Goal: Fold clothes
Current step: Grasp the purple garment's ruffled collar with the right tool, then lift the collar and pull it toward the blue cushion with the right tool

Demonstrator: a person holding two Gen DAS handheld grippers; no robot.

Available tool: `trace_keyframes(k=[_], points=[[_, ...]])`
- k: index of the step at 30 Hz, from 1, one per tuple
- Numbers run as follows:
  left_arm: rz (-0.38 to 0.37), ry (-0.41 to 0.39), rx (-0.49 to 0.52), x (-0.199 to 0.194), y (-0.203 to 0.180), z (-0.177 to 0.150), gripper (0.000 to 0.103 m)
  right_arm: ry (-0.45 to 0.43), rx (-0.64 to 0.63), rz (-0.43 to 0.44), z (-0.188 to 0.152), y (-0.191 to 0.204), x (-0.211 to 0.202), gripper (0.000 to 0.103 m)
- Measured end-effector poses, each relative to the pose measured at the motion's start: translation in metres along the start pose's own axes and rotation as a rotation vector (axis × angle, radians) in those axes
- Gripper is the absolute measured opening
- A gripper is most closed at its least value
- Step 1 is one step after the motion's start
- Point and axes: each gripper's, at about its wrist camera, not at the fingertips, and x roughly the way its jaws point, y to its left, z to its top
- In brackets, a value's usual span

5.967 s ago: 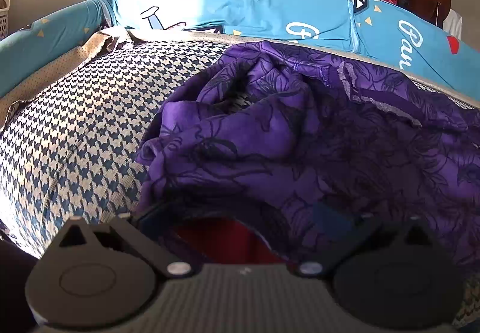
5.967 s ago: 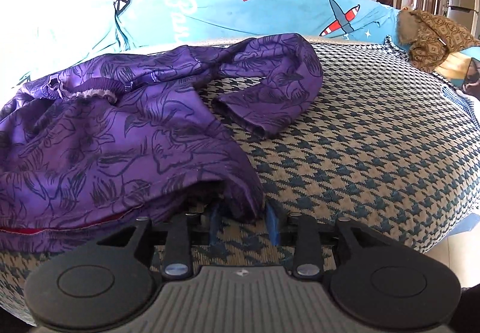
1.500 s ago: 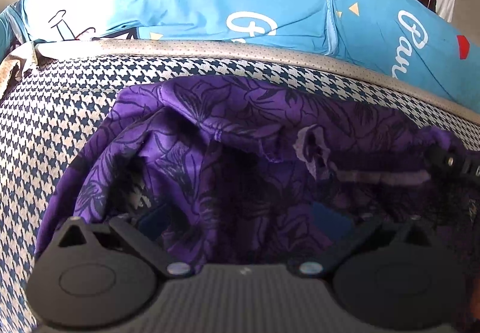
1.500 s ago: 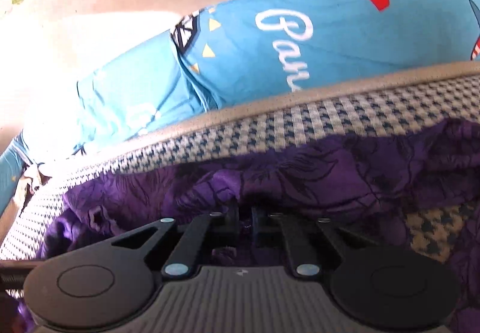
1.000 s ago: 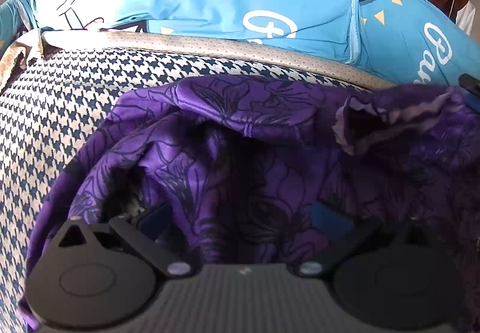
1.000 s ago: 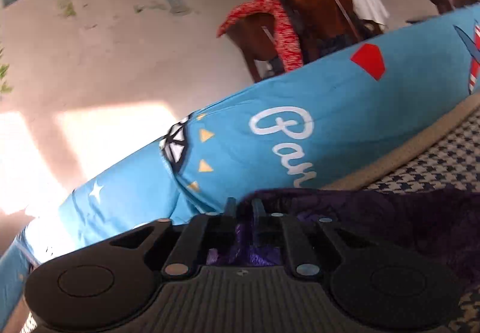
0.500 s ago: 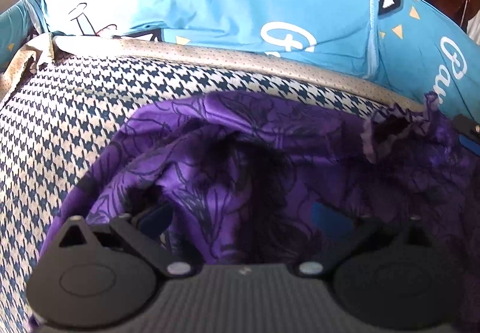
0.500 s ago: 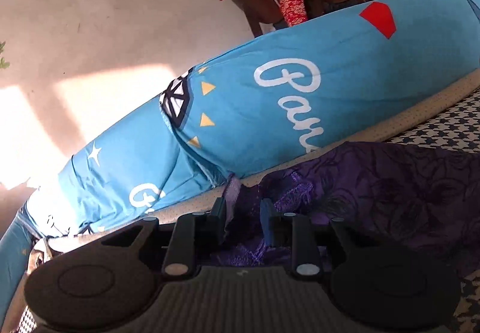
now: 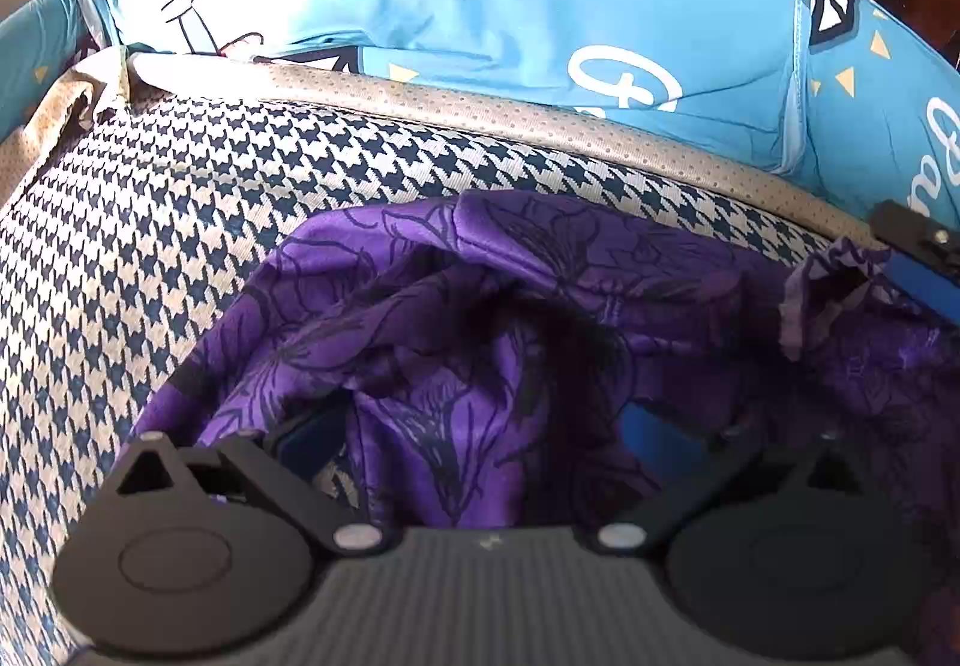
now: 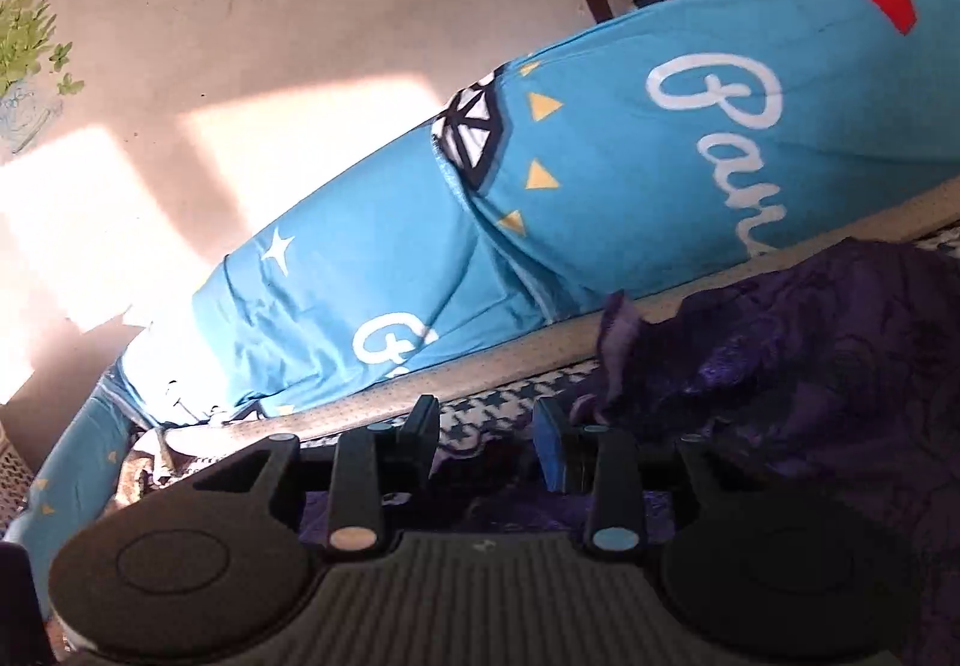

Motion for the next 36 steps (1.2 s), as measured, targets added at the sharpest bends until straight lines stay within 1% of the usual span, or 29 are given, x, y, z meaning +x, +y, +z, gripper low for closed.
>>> trace_keyframes(k=[1,3,4,8,12,16,19,21,22,23,25,27,32,36], points=[[0.000,-0.001,-0.004,-0.001,0.001,0.001,0.103,0.017,0.017,0.020,-0.001,0.002,0.004,0.035],[0.009,-0.014,-0.003,-0.003,0.002,0.001,0.103,0.059,0.051,0.024,-0.004,0.003,0.012,0.038],[0.014,-0.021,-0.001,-0.004,0.002,0.002,0.103,0.071,0.073,0.025,-0.005,0.002,0.016,0.041],[0.023,-0.032,0.002,-0.007,0.003,0.002,0.103,0.114,0.148,0.040,-0.012,0.001,0.029,0.043],[0.025,-0.030,-0.001,-0.007,0.005,0.002,0.103,0.129,0.153,0.056,-0.016,0.007,0.037,0.043],[0.026,-0.029,-0.008,-0.007,0.007,0.003,0.103,0.156,0.137,-0.001,-0.020,0.011,0.050,0.043],[0.032,-0.027,-0.005,-0.007,0.007,0.002,0.103,0.153,0.135,-0.021,-0.021,0.010,0.056,0.042],[0.034,-0.027,-0.003,-0.007,0.006,0.002,0.103,0.147,0.096,-0.057,-0.021,0.012,0.061,0.026],[0.036,-0.029,-0.001,-0.007,0.006,0.002,0.103,0.144,0.071,-0.080,-0.020,0.014,0.064,0.015],[0.037,-0.030,0.001,-0.008,0.006,0.002,0.103,0.138,0.055,-0.087,-0.020,0.014,0.066,0.011],[0.041,-0.033,0.008,-0.008,0.007,0.001,0.103,0.113,0.053,-0.063,-0.017,0.013,0.068,0.009],[0.044,-0.036,0.013,-0.009,0.007,0.001,0.103,0.082,0.056,-0.034,-0.013,0.013,0.070,0.008],[0.052,-0.060,0.013,-0.013,0.010,0.001,0.103,-0.030,0.017,0.058,-0.001,0.020,0.070,0.008],[0.076,-0.098,0.016,-0.016,0.010,-0.001,0.103,-0.100,0.070,0.152,0.014,0.023,0.069,0.008]])
